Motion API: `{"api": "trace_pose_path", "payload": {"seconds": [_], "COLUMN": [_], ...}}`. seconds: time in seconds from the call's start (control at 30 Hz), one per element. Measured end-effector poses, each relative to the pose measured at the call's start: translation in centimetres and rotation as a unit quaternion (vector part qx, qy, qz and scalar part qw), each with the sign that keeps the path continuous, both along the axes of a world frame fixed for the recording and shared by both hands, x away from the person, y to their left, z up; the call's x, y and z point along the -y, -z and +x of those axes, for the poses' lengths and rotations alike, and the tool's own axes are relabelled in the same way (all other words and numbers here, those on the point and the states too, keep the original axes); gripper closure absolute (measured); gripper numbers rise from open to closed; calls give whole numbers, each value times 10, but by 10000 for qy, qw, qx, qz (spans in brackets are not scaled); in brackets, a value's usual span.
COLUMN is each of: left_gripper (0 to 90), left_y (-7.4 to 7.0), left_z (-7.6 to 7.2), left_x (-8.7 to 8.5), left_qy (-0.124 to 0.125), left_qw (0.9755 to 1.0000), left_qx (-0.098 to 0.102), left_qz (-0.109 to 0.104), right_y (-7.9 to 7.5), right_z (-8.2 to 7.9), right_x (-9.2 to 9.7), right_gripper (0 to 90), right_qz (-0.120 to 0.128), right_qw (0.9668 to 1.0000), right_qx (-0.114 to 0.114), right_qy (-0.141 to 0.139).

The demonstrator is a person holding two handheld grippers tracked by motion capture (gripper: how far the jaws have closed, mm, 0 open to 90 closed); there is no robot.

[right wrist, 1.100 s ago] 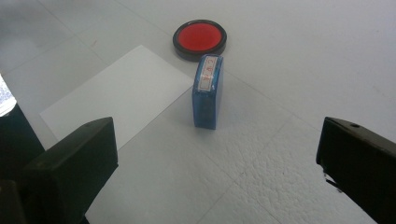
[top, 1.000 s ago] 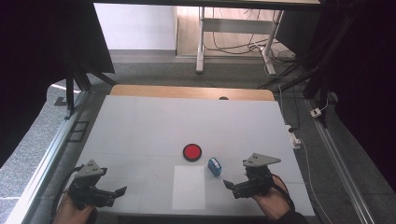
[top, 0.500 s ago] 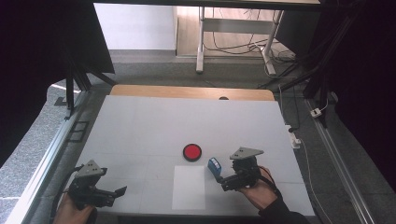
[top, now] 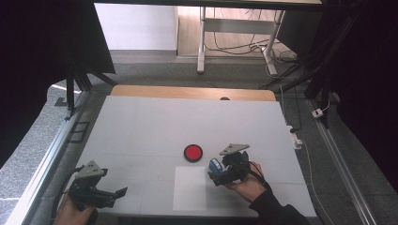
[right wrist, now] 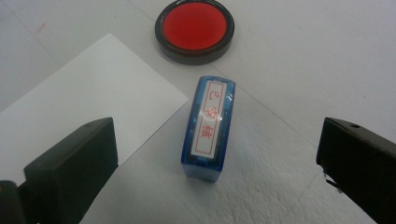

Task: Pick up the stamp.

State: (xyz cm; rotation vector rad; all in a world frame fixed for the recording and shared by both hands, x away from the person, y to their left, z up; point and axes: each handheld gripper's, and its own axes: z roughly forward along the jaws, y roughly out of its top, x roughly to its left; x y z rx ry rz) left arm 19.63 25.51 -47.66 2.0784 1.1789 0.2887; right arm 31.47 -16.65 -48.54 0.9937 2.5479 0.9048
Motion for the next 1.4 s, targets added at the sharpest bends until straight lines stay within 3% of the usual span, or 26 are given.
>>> {"api": "trace_pose_path", "payload": {"seconds": [0.17,0.43,0.53,0.57,0.6,0.93,0.97,1.07,1.4], "left_gripper": [5,6,7,7,7,9,9,9,9], "left_y": [0,0,0,0,0,0,0,0,0], "left_z": [0,0,0,0,0,0,0,0,0], "left_x": [0,1,1,1,1,2,2,3,2], "left_qy": [9,38,50,58,61,72,71,73,73], "left_qw": [10000,10000,10000,10000,10000,9999,9999,9999,9999], "left_qx": [1,8,8,8,9,22,21,15,12], "left_qz": [9,27,52,51,54,79,81,92,87], "right_y": [3,2,2,2,0,-2,-3,-3,-5], "right_z": [4,7,7,7,7,6,6,7,9], "right_x": [-5,-9,-12,-12,-12,-12,-12,-11,-6], "right_gripper": [51,228,342,342,406,598,657,700,713], "right_qz": [-87,-182,-237,-237,-243,-221,-203,-189,-38], "right_qw": [10000,9998,9997,9997,9997,9997,9997,9998,9998], "right_qx": [-11,-22,9,9,6,-20,-69,-105,-190], "right_qy": [-10,-19,-68,-68,-84,-115,-75,-36,-86]}}
